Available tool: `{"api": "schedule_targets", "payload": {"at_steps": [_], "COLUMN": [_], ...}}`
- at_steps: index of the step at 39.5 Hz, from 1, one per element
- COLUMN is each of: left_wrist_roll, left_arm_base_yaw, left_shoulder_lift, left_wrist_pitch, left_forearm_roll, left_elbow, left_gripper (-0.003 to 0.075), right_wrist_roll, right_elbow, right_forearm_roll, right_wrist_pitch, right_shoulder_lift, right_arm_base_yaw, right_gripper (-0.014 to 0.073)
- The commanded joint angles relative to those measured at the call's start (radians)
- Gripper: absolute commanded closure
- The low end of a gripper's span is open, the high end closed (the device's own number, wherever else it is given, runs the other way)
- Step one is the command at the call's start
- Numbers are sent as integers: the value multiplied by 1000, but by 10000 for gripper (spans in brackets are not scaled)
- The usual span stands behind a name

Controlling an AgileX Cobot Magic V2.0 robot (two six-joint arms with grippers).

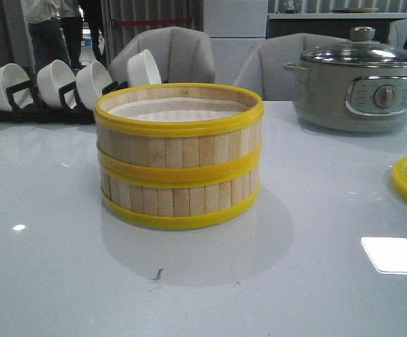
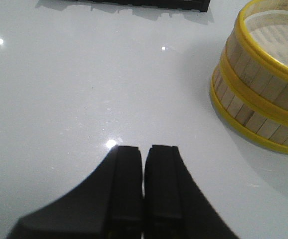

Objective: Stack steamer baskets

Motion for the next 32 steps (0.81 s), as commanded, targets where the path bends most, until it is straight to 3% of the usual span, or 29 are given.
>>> {"api": "schedule_targets", "payload": {"at_steps": [1,4,14,32], "left_wrist_roll": [-9,-9,-9,-9], "left_arm_base_yaw": [-1,-1,-1,-1], "left_shoulder_lift": [-3,-3,-3,-3], "left_wrist_pitch": [-84,-84,-84,-84], "left_forearm_roll": [-8,-8,-8,-8], "left_elbow": [-30,-30,-30,-30], "left_gripper": [634,634,634,634], "right_wrist_roll": [-4,-5,-5,-4], "right_elbow": [-36,-36,-41,-310], "right_forearm_roll": [-4,-5,-28,-52], "right_wrist_pitch": [-13,-4,-47,-61], "right_shoulder_lift": [-7,-7,39,529], "right_arm_base_yaw": [-2,-2,-2,-140], "right_gripper": [291,216,222,222]}}
